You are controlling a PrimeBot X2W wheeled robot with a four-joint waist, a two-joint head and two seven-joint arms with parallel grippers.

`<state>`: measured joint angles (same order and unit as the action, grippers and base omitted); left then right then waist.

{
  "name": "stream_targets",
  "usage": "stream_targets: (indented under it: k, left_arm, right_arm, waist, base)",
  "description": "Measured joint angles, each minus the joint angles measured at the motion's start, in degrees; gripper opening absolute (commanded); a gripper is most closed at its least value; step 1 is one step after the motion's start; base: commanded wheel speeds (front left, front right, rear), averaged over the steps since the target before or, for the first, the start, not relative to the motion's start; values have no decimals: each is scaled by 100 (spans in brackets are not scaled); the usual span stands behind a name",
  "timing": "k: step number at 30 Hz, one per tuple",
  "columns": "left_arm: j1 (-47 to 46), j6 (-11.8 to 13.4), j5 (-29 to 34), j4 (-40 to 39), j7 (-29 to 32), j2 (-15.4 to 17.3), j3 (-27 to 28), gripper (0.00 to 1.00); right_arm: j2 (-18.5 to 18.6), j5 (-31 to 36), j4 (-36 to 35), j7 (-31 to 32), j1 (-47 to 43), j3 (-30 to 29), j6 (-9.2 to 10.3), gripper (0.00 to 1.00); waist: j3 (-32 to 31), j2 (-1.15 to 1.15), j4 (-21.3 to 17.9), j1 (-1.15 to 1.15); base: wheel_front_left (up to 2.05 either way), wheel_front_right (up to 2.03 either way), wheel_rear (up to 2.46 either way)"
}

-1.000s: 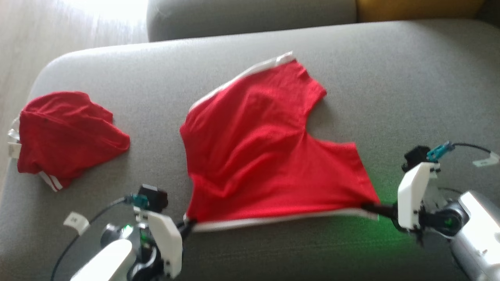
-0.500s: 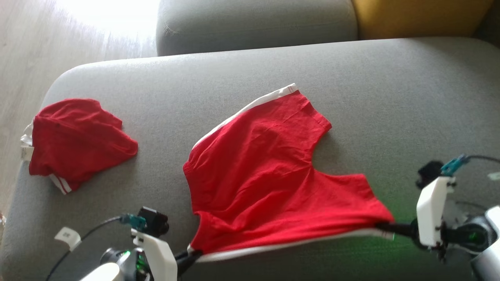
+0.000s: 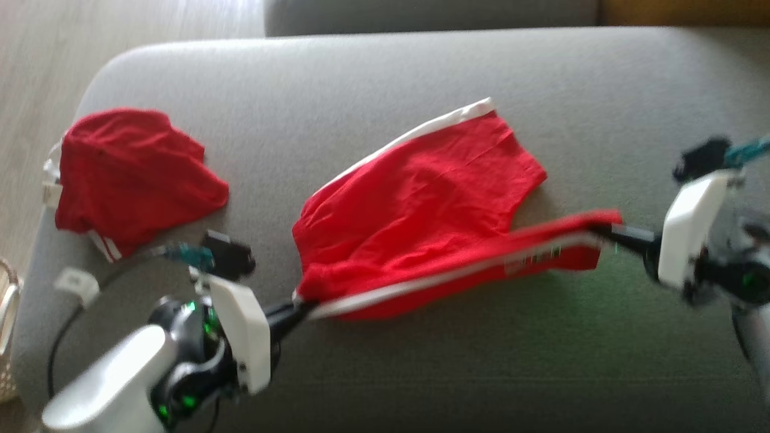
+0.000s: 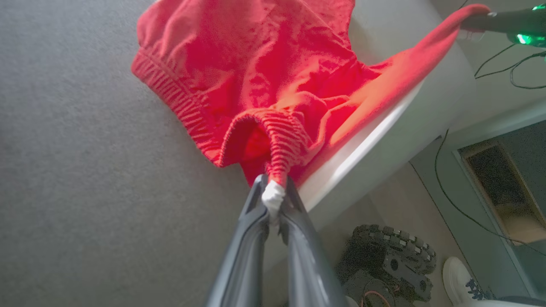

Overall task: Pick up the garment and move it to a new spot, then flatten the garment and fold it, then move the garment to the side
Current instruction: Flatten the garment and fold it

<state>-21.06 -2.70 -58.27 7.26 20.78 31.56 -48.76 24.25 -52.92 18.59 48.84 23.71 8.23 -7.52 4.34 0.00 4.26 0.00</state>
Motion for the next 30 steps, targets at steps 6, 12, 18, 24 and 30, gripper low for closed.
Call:
stream_targets:
  k: [6,12,18,24,30]
  left_arm:
    - [-512,68,-365,57,108,-240,333,0]
    - [-1006,68,-601,332,166,-543,521,0]
    - [-1384,45,-704,635,153,-826,692,0]
    - [-1683,-52,-704,895,71,-973,714,0]
    - [-2017,-130,-682,1259,-31,-1228,706,0]
  right_arm:
    - [-289,582,151,-190,903,-286,1,0]
    - [-402,915,383,-433,1622,-248,1,0]
    - [-431,1071,770,-714,2203,-146,1,0]
    - [-452,1155,1147,-928,2599,-14,1,0]
    - [-434,1308,1619,-1053,2966,120,1,0]
  waist:
    - [444,0,187,0]
    - [919,0,408,1]
    - [1349,0,633,1]
    - [1644,0,797,1]
    - [1939,0,948,1]
  base:
    - [0,0,0]
    - [0,0,0]
    - [0,0,0]
    - [0,0,0]
    - [0,0,0]
